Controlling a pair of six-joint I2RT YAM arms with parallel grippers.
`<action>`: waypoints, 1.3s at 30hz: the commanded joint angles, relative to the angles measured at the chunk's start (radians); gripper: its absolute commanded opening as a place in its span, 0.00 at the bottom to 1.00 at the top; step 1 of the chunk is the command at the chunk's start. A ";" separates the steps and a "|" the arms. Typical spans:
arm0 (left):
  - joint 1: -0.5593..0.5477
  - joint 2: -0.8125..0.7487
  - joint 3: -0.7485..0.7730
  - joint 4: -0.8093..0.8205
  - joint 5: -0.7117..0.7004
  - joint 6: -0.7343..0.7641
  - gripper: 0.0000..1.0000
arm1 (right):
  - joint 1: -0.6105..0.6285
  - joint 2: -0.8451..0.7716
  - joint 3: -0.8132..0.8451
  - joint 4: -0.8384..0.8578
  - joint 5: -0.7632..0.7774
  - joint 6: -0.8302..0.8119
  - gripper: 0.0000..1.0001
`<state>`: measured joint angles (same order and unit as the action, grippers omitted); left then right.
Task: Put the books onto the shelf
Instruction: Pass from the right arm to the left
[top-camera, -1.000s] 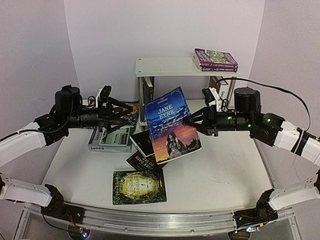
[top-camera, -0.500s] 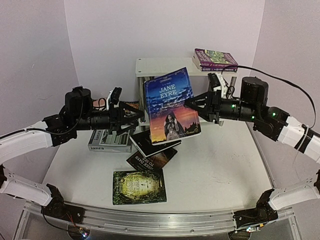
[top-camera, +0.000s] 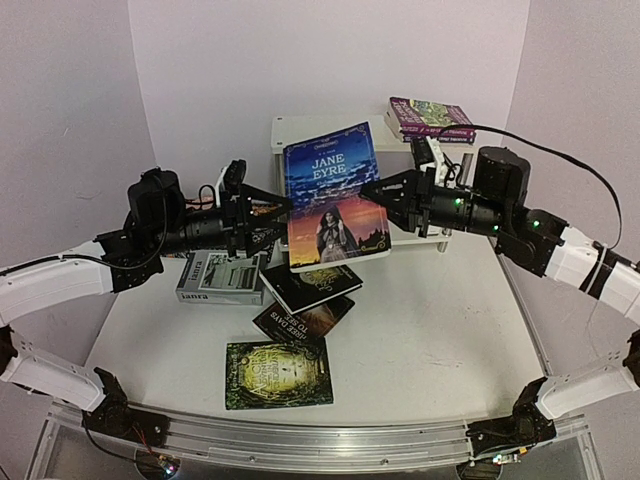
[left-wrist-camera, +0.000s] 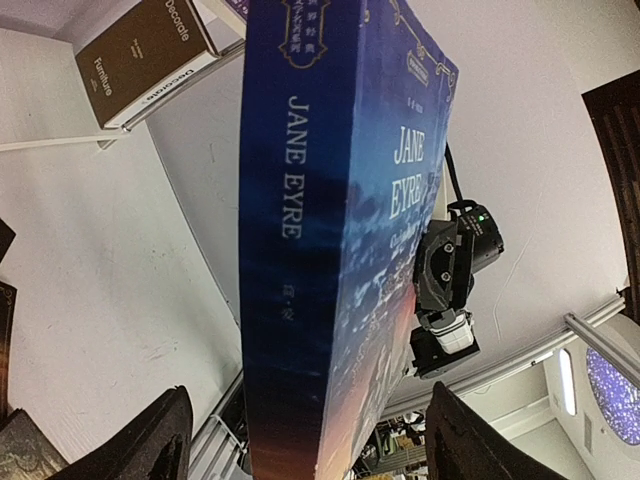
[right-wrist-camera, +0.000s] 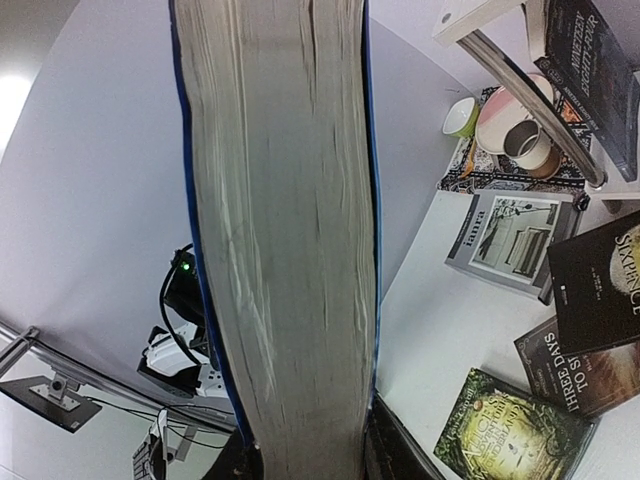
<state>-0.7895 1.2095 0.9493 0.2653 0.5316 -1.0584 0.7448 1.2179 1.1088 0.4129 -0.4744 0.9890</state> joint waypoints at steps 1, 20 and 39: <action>-0.002 -0.029 0.017 0.124 0.014 -0.029 0.80 | 0.003 -0.043 0.084 0.300 -0.008 0.012 0.00; -0.013 -0.011 0.014 0.160 0.014 -0.029 0.19 | 0.002 0.001 0.070 0.327 -0.034 0.050 0.11; -0.179 0.044 0.019 -0.095 -0.474 0.372 0.00 | 0.003 -0.313 -0.089 -0.623 0.499 -0.392 0.98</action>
<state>-0.9138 1.2533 0.9020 0.0402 0.2569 -0.8555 0.7475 0.9760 1.0576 -0.0036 -0.1810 0.7238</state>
